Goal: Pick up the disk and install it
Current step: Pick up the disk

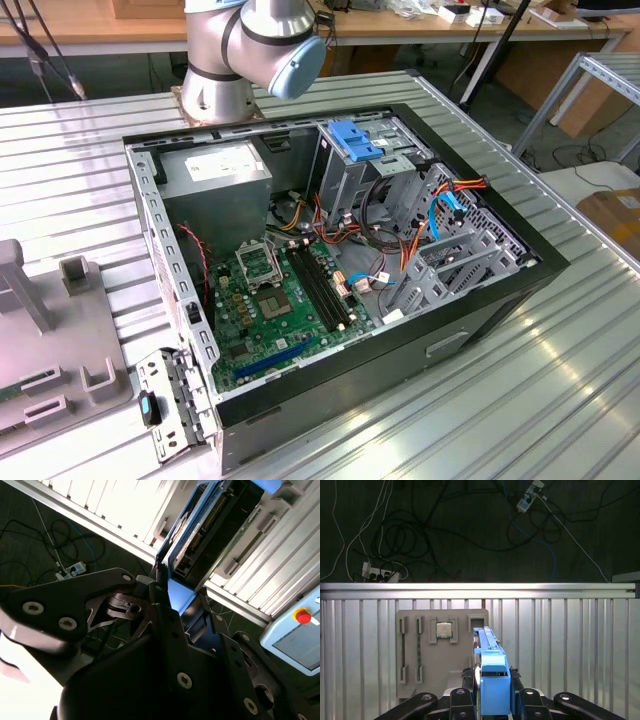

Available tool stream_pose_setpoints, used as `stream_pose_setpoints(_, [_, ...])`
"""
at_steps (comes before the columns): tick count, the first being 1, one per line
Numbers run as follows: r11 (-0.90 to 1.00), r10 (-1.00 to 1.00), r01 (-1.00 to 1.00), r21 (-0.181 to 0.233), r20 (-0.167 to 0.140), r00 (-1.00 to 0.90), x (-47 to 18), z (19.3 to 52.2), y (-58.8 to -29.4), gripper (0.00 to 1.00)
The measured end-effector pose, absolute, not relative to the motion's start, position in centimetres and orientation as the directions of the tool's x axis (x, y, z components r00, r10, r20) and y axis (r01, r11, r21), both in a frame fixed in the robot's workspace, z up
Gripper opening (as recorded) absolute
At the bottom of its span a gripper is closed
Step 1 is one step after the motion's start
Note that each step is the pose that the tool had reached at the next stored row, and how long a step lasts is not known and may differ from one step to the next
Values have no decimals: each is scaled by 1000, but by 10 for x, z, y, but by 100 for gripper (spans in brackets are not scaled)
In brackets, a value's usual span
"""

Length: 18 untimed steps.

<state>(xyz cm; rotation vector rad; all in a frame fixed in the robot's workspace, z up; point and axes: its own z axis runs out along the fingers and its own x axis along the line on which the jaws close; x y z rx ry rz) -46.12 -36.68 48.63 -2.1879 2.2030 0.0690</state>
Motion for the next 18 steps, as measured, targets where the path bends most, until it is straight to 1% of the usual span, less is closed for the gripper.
stream_pose_setpoints(8, [7, -998, -1000, 6, -57, -7, -461, 491, -367, 37])
stream_pose_setpoints(13, [7, -998, -1000, 6, -57, -7, -461, 500, -367, 37])
stream_pose_setpoints(18, [7, -998, -1000, 6, -57, -7, -461, 500, -367, 37])
